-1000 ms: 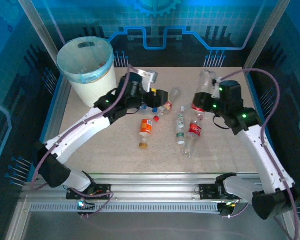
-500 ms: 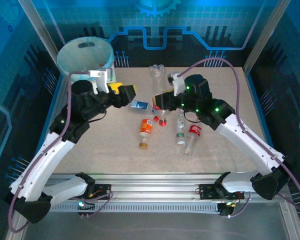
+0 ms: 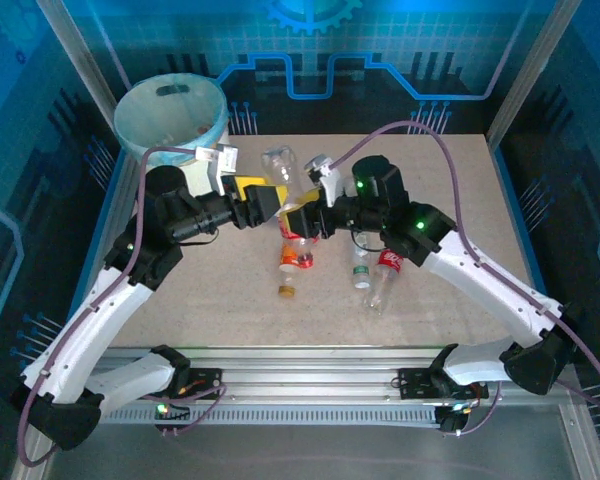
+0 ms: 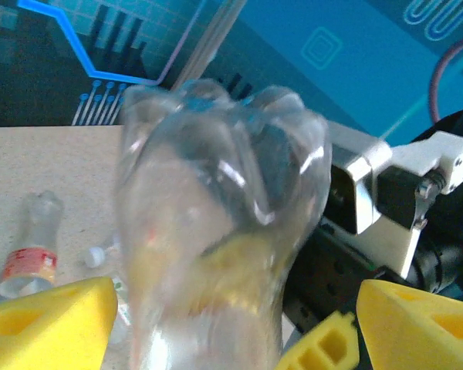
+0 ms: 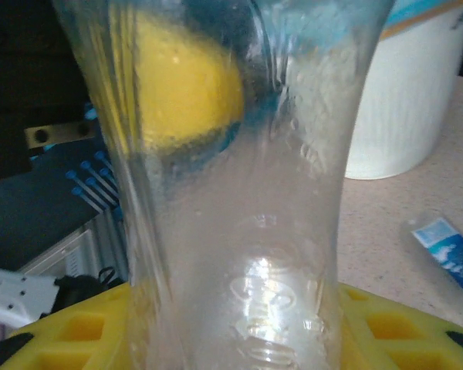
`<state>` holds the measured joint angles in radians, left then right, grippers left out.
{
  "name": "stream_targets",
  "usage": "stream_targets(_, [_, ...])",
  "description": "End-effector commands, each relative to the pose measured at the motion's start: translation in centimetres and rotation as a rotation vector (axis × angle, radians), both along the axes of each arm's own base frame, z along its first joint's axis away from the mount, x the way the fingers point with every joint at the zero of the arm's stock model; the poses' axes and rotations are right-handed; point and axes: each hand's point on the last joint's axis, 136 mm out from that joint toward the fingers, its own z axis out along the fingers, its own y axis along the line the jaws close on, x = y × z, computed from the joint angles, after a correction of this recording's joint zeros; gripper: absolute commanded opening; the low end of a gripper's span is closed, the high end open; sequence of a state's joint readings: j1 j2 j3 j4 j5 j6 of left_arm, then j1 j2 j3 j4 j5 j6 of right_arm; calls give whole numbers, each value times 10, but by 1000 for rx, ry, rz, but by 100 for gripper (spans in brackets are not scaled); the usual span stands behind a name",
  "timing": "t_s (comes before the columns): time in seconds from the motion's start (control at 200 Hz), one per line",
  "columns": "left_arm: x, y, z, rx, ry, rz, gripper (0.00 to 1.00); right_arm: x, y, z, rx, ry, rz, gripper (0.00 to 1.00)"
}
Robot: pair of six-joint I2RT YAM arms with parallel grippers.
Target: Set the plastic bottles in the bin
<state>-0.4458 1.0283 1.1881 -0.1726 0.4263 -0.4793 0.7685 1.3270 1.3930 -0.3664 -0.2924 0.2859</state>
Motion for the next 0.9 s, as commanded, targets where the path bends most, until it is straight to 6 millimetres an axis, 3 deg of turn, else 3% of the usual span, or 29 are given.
stream_targets(0.0, [-8, -8, 8, -50, -2, -74, 80, -22, 17, 22, 35, -67, 123, 47])
stream_targets(0.12, [-3, -1, 1, -18, 12, -22, 71, -31, 28, 19, 14, -87, 166, 47])
stream_targets(0.28, [6, 18, -11, 29, 54, 118, 55, -24, 32, 18, -27, -86, 143, 48])
stream_targets(0.415, [3, 25, -9, 30, 43, 148, 52, -24, 36, 19, -24, -84, 144, 56])
stream_targets(0.53, [2, 38, -4, 38, 34, 215, 51, -19, 38, 22, -21, -71, 123, 81])
stream_targets(0.72, [-2, 74, -8, 82, 30, 395, 51, -17, 42, 26, -9, -79, 114, 100])
stream_targets(0.895, [-9, 116, -17, 141, 17, 593, 51, -4, 40, 21, -43, -110, 59, 100])
